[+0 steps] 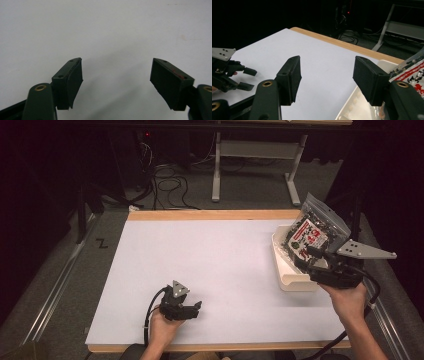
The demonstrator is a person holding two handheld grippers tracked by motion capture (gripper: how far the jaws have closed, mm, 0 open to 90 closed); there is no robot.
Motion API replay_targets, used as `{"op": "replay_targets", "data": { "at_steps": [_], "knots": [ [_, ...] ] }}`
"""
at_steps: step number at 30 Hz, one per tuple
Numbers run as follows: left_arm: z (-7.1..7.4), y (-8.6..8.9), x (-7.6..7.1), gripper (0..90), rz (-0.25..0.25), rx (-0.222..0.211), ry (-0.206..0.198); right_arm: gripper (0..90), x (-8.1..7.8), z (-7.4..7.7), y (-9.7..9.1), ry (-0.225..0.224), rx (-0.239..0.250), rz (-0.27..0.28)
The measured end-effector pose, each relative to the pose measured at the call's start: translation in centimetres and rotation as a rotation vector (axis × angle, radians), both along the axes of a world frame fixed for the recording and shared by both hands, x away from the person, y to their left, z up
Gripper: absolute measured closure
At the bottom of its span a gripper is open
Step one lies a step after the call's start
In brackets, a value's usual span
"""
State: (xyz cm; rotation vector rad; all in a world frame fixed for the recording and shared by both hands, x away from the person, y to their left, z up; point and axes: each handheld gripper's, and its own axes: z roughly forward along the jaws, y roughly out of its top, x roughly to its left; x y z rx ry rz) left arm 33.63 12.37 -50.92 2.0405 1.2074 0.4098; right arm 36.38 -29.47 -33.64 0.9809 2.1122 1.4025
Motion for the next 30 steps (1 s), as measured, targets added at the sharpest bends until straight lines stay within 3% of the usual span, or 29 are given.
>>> {"op": "replay_targets", "data": {
  "at_steps": [12,25,30],
  "knots": [
    [0.2,0.1,-0.1,25.6,-0.008,-0.031,-0.020,39.2,-0.9,-1.0,0.6,0.002,0.009,0.025],
    [0.1,0.1,0.0,25.4,-0.014,-0.017,-0.015,39.0,-1.6,-2.5,1.3,0.034,0.010,0.052],
    [0.1,-0.1,0.0,25.4,-0.017,-0.016,-0.010,38.3,-1.9,-3.2,2.0,0.056,0.021,0.086]
  ]
}}
